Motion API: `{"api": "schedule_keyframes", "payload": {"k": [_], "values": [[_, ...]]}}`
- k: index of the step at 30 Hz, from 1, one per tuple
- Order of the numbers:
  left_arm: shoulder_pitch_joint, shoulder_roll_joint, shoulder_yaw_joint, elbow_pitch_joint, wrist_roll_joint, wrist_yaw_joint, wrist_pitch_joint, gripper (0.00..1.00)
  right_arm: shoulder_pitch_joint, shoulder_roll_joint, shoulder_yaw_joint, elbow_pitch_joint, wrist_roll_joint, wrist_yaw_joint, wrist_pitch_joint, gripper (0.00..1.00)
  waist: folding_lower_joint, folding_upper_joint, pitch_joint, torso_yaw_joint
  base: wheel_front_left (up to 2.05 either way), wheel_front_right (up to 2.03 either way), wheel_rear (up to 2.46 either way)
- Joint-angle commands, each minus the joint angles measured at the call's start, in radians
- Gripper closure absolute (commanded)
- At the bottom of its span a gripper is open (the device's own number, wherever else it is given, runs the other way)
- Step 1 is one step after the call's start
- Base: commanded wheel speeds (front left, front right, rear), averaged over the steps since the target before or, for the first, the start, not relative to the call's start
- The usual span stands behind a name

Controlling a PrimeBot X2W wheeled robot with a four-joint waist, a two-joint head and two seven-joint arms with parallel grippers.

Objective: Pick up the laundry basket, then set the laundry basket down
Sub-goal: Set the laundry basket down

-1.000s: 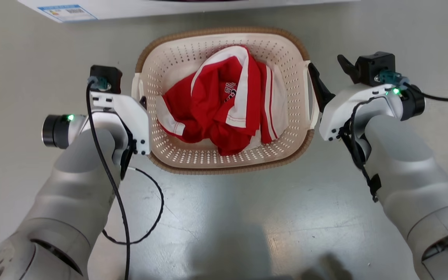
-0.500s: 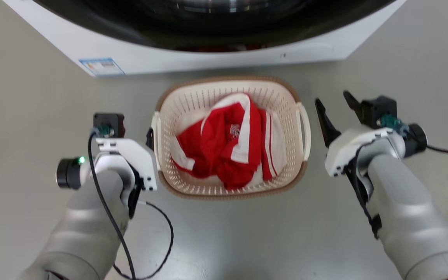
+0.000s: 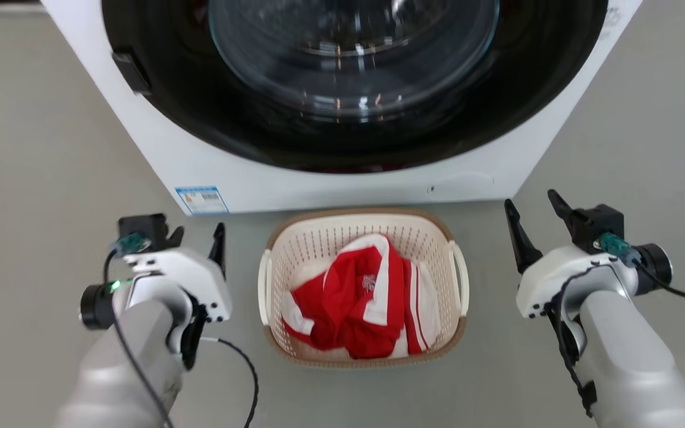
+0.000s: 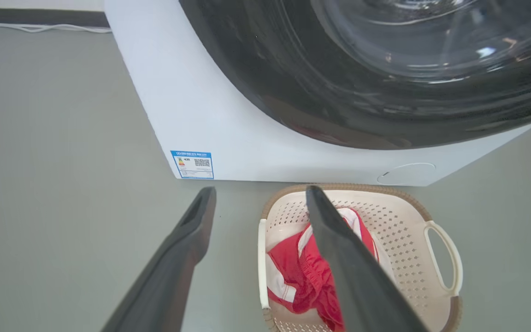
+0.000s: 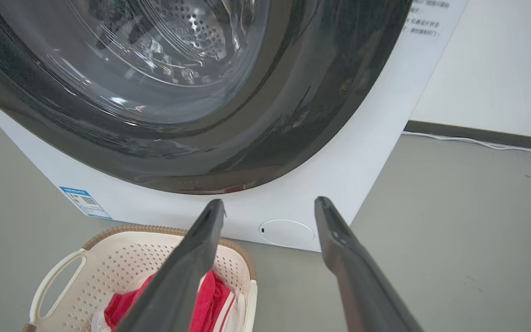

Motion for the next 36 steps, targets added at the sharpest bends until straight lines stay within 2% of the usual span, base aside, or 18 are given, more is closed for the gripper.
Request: {"api": "schedule_keyframes", "payload": {"k": [1, 7, 16, 25, 36], "values": [[0.015, 0.041, 0.043, -0.035, 0.020, 0.013, -0.013, 0.00, 0.021, 0.003, 0.012, -0.038, -0.007, 0.006, -0.011, 0.00, 0.0000, 0.0000, -0.044, 0.008, 0.00, 0.00, 0.00], [0.164, 0.095, 0.204, -0.220, 0.106, 0.034, -0.013, 0.00, 0.113, -0.019, 0.001, -0.160, -0.002, 0.006, -0.011, 0.00, 0.0000, 0.0000, -0.126, 0.008, 0.00, 0.00, 0.00], [0.415, 0.095, 0.411, -0.472, 0.240, 0.049, -0.013, 0.00, 0.269, -0.056, -0.005, -0.342, 0.026, 0.006, -0.011, 0.00, 0.0000, 0.0000, -0.207, 0.011, 0.00, 0.00, 0.00], [0.590, 0.081, 0.523, -0.642, 0.337, 0.049, -0.013, 0.00, 0.418, -0.055, -0.038, -0.499, 0.043, 0.006, -0.011, 0.00, 0.0000, 0.0000, -0.260, 0.011, 0.00, 0.00, 0.00], [0.708, 0.055, 0.596, -0.747, 0.366, 0.041, -0.013, 0.00, 0.525, -0.040, -0.054, -0.594, 0.046, 0.006, -0.011, 0.00, 0.0000, 0.0000, -0.292, 0.011, 0.00, 0.00, 0.00]]}}
